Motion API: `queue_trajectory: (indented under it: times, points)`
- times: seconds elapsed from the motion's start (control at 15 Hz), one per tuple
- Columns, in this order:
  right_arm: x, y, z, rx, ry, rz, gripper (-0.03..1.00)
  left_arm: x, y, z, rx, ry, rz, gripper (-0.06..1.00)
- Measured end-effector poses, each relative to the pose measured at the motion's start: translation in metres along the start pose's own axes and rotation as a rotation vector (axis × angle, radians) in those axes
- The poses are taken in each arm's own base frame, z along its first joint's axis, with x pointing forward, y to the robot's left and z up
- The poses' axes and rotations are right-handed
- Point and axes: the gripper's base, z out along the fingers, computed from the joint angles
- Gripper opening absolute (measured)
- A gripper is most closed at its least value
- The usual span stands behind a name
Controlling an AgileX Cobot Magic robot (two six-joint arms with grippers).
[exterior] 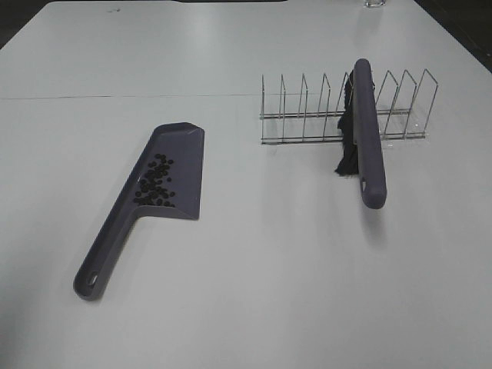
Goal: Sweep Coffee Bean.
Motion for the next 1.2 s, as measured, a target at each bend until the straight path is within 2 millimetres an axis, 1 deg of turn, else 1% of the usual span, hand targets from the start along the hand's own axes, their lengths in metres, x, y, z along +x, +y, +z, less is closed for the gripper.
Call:
queue_trajectory:
  times: [0.13, 0.2, 0.4, 0.53, 0.6, 0.73, 0.8, 1.0, 1.2]
  points:
    - [0.025, -0.003, -0.006, 0.019, -0.076, 0.009, 0.65, 0.031, 0.002, -0.018, -0.018, -0.052, -0.004, 0.62]
    - [0.030, -0.004, -0.007, 0.020, -0.091, 0.009, 0.65, 0.037, 0.003, -0.021, -0.027, -0.071, -0.011, 0.62]
    - [0.058, -0.007, -0.012, 0.036, -0.201, 0.006, 0.65, 0.073, 0.008, -0.046, -0.071, -0.260, -0.031, 0.62]
    - [0.064, -0.009, -0.008, 0.058, -0.204, 0.001, 0.65, 0.095, 0.009, -0.060, -0.070, -0.371, -0.047, 0.62]
    - [0.068, -0.010, 0.003, 0.064, -0.169, -0.001, 0.65, 0.109, 0.009, -0.066, -0.073, -0.415, -0.052, 0.62]
    - [0.071, -0.010, 0.015, 0.063, -0.157, -0.005, 0.65, 0.110, 0.011, -0.066, -0.091, -0.416, -0.049, 0.62]
    - [0.068, -0.010, 0.017, 0.061, -0.191, -0.007, 0.65, 0.109, 0.012, -0.066, -0.107, -0.423, -0.043, 0.62]
    - [0.068, -0.010, 0.021, 0.056, -0.203, -0.018, 0.65, 0.105, 0.013, -0.059, -0.118, -0.466, -0.032, 0.62]
    - [0.069, -0.007, 0.022, 0.035, -0.196, -0.045, 0.65, 0.104, 0.013, -0.058, -0.113, -0.480, -0.035, 0.62]
